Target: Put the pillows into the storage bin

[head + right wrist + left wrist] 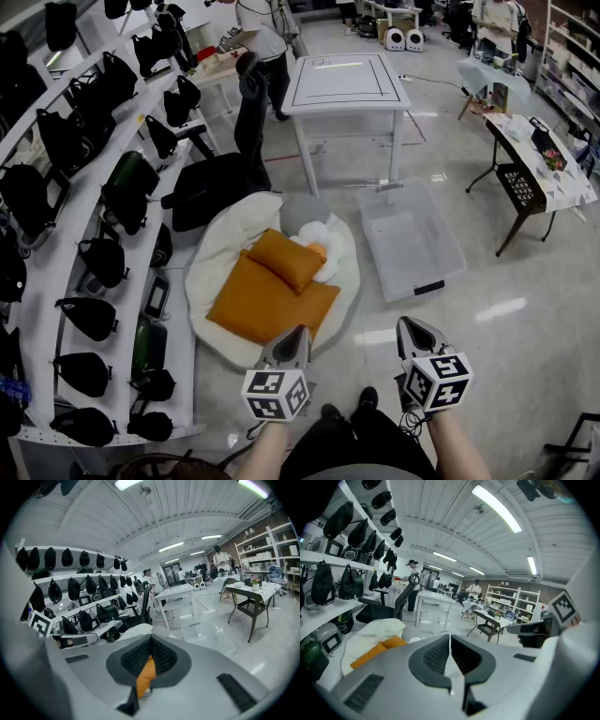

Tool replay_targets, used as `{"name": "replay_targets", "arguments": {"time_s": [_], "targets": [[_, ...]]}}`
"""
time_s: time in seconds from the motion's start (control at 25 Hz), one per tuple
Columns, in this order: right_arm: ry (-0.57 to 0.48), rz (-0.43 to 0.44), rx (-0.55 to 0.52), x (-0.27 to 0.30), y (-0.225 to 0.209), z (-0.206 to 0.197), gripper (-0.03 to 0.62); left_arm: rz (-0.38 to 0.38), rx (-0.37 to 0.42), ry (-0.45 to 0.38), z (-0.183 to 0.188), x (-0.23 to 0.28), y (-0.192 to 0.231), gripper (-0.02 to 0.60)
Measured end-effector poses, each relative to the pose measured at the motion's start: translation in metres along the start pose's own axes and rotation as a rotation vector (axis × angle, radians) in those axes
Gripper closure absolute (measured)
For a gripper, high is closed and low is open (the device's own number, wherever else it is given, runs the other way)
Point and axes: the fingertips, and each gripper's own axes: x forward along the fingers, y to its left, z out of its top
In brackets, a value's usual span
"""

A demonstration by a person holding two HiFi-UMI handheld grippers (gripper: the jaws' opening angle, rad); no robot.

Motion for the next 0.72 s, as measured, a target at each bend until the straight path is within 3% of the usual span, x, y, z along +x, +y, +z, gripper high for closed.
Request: {"name": "replay_targets", "arguments": {"time_s": [0.52,0.72], "targets": [[-0.021,0.038,0.043,-0.008,-0.034,0.006,0.593,0.031,-0.009,-0.011,0.007,0.009,-0.03,0.563],[-0.007,0.064,0.086,0.003,-0.041,0.008,0.522,0.041,0.012,0.012,0.006,0.022,-0.026,0.561]]}}
